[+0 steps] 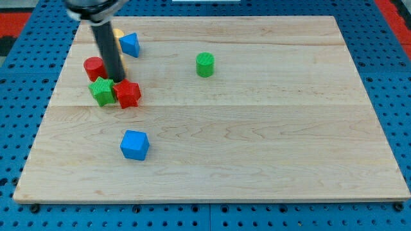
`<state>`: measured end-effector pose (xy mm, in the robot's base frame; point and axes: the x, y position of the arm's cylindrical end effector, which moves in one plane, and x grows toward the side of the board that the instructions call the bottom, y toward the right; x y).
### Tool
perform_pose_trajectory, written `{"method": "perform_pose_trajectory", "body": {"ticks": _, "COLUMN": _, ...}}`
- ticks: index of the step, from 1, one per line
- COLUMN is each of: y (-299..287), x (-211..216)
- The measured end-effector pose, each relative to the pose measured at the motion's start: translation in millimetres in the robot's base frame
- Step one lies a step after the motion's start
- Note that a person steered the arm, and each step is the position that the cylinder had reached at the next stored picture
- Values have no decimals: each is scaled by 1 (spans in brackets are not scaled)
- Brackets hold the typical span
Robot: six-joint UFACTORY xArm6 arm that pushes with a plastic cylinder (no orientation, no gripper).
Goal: Separate the red star and green star
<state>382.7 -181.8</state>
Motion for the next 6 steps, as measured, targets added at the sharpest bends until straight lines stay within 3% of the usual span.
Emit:
{"method": "perform_pose_trajectory", "body": {"ticks": 2, "y": 27, "x": 61}}
{"method": "perform_pose_trajectory", "body": {"ticks": 4, "y": 13, "x": 61}}
{"method": "perform_pose_trajectory", "body": {"ticks": 5, "y": 7, "x": 33}}
{"method": "perform_pose_trajectory", "body": {"ticks": 6, "y": -36, "x": 18}}
